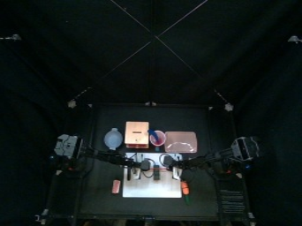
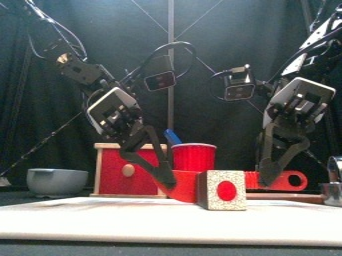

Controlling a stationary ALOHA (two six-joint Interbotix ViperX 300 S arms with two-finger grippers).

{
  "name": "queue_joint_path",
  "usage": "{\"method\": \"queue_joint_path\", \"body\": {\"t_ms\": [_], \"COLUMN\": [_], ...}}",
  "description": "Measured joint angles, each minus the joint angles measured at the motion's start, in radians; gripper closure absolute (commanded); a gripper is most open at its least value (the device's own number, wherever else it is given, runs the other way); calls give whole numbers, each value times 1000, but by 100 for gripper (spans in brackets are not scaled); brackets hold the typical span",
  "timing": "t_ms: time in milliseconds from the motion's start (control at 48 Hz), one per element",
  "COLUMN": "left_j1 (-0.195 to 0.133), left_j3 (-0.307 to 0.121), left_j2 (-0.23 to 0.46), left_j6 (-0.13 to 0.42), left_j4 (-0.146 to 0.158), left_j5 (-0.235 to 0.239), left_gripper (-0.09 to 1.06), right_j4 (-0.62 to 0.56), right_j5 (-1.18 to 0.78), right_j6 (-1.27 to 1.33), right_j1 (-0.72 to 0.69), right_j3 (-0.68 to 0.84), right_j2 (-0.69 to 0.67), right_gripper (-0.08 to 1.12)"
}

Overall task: Place sushi on board then cut the sushi with the knife then place the pieces on the plate
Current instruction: Cut the sushi into 4 pieces

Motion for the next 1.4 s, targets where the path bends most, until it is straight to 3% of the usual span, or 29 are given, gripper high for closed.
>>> {"method": "queue_joint_path", "body": {"t_ms": [250, 604, 833, 979, 1146, 1396], "left_j1": [40, 61, 61, 25, -17, -52], "left_j3": [2, 2, 5, 5, 5, -5], "left_j2": [0, -5, -83, -126, -126, -112], "left_j6": [2, 3, 3, 2, 0, -2], "left_j4": [8, 35, 41, 41, 40, 2], "left_j5": [5, 6, 44, 51, 46, 49], "left_gripper": [55, 55, 55, 55, 55, 55], "right_j4": [-9, -23, -21, -14, 11, 57], "right_j5": [0, 26, 95, 112, 114, 112], "right_j6": [-5, -3, -3, -2, 2, 2], "right_j1": [-49, -67, -63, -28, 20, 52], "right_j3": [-2, -15, -38, -41, -41, -40], "right_j2": [2, -5, -89, -143, -163, -160], "right_gripper": [74, 74, 74, 74, 74, 74]}}
